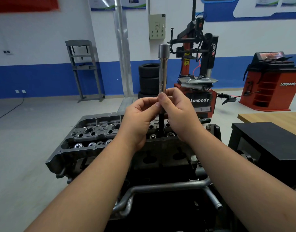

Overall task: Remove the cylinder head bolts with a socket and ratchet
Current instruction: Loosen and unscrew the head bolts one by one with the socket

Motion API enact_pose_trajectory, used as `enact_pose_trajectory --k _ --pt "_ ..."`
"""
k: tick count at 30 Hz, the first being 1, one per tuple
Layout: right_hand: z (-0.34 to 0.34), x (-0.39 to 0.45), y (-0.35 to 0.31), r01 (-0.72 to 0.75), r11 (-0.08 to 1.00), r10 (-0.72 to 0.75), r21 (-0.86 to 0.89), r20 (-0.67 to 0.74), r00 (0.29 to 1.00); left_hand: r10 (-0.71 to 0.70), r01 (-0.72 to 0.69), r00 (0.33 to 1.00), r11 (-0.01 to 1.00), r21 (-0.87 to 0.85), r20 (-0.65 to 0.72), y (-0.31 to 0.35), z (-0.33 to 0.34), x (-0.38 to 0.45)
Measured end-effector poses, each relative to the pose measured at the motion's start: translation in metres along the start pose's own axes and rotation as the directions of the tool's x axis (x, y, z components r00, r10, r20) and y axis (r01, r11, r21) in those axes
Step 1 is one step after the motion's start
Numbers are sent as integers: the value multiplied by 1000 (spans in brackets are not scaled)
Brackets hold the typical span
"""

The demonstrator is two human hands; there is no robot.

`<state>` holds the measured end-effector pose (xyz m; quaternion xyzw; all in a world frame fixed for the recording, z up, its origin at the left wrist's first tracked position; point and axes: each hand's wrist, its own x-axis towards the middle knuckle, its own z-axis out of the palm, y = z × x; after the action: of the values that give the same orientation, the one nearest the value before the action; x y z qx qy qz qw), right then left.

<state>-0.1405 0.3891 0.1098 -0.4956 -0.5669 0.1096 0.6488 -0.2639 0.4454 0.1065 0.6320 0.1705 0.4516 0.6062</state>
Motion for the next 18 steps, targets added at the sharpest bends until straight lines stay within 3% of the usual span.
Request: enact_pose_trajectory --k 18 --pt "0 -1 -3 10 1000 -10 -2 -17 1000 9 -8 999 999 -35 45 0 -1 0"
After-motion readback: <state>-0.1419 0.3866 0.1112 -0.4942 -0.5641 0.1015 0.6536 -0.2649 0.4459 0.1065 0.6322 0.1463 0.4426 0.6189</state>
